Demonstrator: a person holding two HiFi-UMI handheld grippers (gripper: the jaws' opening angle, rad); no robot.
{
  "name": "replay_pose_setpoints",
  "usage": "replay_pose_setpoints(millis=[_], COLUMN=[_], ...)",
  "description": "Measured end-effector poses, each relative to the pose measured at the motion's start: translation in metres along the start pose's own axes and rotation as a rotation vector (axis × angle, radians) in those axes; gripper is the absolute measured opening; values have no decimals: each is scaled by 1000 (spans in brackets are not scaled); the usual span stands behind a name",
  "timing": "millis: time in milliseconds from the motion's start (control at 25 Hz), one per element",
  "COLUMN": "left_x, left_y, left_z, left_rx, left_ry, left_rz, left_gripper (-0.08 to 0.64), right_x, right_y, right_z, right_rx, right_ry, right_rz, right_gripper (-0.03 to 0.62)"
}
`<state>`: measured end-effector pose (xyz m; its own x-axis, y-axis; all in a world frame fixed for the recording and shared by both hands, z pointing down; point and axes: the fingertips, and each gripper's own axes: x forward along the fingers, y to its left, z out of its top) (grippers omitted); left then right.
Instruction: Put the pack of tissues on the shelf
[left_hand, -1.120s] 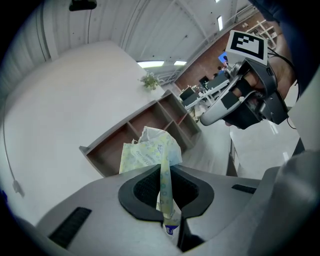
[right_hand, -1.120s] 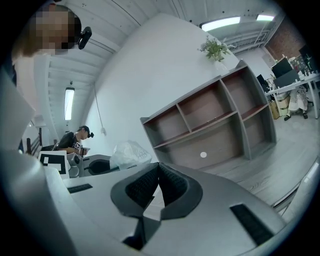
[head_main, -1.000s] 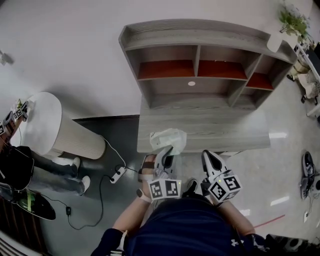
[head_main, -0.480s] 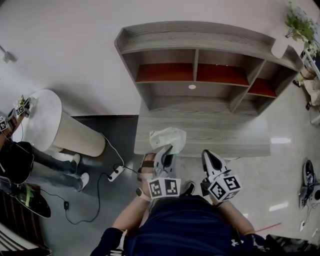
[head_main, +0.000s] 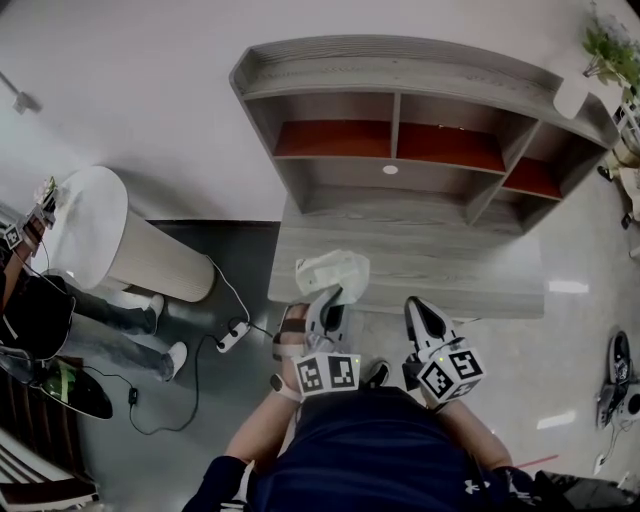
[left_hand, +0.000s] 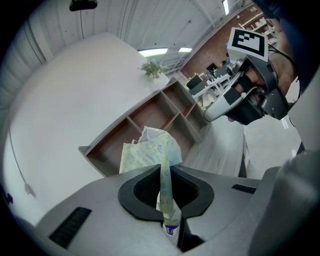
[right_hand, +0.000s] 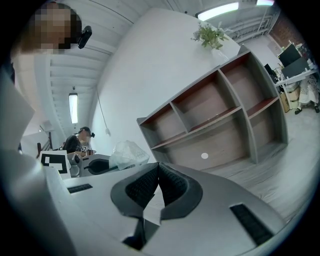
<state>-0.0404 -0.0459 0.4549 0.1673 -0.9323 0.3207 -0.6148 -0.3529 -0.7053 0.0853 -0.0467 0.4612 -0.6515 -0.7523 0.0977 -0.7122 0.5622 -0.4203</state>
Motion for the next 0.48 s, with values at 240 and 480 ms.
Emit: replay_pose_setpoints(millis=[240,480], left_x=[6,28], left_y=[7,24], left_z=[-4,-14], left_rx=[46,84], left_ry=[25,35], left_rz=[27,47], left_gripper=[35,35], right_x=[11,27], right_y=[-3,-14], right_z=[-4,0], right_rx=[12,15], right_ry=[20,22], right_rz=[16,-6], right_gripper=[11,11])
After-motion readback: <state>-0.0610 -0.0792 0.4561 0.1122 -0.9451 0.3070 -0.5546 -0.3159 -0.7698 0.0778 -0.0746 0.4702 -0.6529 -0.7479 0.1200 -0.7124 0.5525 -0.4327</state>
